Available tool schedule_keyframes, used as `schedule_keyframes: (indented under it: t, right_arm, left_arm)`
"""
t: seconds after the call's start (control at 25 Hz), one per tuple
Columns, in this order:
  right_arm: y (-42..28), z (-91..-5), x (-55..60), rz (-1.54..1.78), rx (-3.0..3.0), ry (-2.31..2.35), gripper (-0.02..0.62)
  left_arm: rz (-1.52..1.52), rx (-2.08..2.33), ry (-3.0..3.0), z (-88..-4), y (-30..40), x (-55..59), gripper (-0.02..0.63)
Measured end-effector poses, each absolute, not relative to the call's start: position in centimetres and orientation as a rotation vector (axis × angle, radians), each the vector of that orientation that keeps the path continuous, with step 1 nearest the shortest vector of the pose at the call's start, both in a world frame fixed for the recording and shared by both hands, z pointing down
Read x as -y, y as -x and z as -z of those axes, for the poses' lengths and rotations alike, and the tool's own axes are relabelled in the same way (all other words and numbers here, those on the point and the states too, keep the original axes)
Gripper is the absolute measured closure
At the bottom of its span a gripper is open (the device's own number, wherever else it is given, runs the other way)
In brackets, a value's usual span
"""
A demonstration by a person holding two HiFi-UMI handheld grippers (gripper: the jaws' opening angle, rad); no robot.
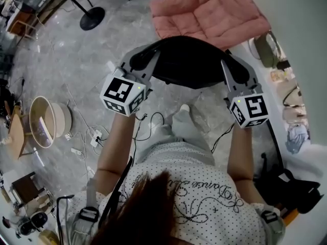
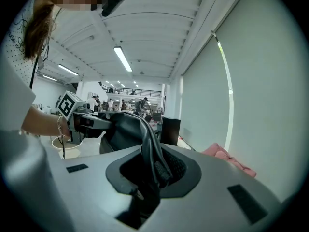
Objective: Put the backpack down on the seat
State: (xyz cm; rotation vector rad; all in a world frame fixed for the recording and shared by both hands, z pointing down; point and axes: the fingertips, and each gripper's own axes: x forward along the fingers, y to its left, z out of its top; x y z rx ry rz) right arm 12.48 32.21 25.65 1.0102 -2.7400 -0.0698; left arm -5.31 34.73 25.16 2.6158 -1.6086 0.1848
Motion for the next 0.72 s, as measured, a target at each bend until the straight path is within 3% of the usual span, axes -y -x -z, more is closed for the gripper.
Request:
schedule_keyframes:
  t: [0.72]
  right_arm:
    - [-12.8,-24.4,-19.7,0.091,2.804,-0.887,0.532]
  left_arm:
    - [-0.174,1.75,-2.539,-23.9,4.8,-23.6,0.584]
